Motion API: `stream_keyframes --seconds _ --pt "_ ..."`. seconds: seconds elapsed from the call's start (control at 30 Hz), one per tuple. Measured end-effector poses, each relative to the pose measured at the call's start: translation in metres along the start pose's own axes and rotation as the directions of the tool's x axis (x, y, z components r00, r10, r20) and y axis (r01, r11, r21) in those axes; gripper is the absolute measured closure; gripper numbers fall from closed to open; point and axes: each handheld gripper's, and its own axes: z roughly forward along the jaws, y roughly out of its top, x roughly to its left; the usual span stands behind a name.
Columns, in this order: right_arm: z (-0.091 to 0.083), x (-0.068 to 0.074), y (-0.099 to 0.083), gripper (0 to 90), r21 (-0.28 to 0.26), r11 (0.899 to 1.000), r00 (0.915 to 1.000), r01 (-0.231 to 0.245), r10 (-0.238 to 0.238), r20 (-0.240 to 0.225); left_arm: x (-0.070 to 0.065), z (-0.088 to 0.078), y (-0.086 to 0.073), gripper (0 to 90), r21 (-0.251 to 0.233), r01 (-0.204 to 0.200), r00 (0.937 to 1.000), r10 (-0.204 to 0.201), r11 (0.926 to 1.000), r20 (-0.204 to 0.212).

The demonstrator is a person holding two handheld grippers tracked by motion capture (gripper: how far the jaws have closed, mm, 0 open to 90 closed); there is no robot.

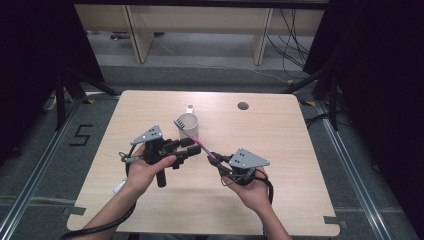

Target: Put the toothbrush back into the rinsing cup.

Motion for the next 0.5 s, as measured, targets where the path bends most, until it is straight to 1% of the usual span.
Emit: stream_keyframes --seconds 0.03,0.07,0.1,0.17,0.2,0.33,0.37,0.4,0.43,0.47,0.5 --pt "0.0 0.0 0.0 81.3 0.0 1.0 1.0 0.0 0.0 0.0 0.0 0.0 0.0 52.1 0.0 0.0 1.0 0.0 1.0 0.0" --pt "0.0015 0.0007 -0.0003 81.3 -0.001 1.0 0.9998 -0.009 0.009 -0.018 0.0 0.0006 0.0006 52.1 -0.006 0.002 1.0 -0.002 1.0 -0.003" --pt "0.0012 0.0014 -0.0001 81.3 0.005 1.0 0.9999 -0.012 0.012 -0.004 0.0003 0.0009 0.001 53.9 -0.018 0.0 1.0 -0.001 0.9998 -0.006" --pt "0.0019 0.0016 0.0001 81.3 0.001 1.0 0.9999 -0.014 0.014 -0.005 0.0001 0.0014 0.0018 57.7 -0.025 -0.017 0.9998 0.016 0.9995 -0.015" --pt "0.002 0.0021 0.0004 81.3 -0.005 1.0 0.9997 -0.022 0.022 -0.007 0.0 0.0015 0.0022 61.2 -0.03 -0.018 0.9997 0.018 0.9994 -0.014" --pt "0.002 0.0027 0.0005 81.3 -0.004 1.0 0.9998 -0.021 0.021 -0.001 0.0004 0.002 0.0032 63.2 -0.049 -0.017 0.9997 0.017 0.9987 -0.016" --pt "0.0019 0.0036 0.0003 81.3 0.0 1.0 0.9996 -0.029 0.029 -0.003 0.0003 0.002 0.0034 64.2 -0.053 -0.021 0.9996 0.02 0.9984 -0.019" --pt "0.0027 0.0035 0.0 81.3 -0.009 1.0 0.9997 -0.023 0.023 0.001 -0.0001 0.0021 0.0036 65.9 -0.058 -0.022 0.9995 0.021 0.9981 -0.023" --pt "0.0029 0.0041 -0.0004 81.4 -0.01 1.0 0.9997 -0.026 0.026 0.001 -0.0006 0.0023 0.0037 67.9 -0.063 -0.025 0.9995 0.023 0.9977 -0.024" --pt "0.003 0.0051 -0.0006 81.3 -0.003 0.999 0.9992 -0.039 0.039 -0.007 -0.0011 0.0022 0.0038 71.5 -0.067 -0.034 0.9991 0.032 0.9972 -0.028" --pt "0.0034 0.005 -0.0007 81.3 -0.01 0.999 0.9995 -0.032 0.032 -0.007 -0.0019 0.0024 0.0042 73.1 -0.071 -0.037 0.9991 0.036 0.9968 -0.021"
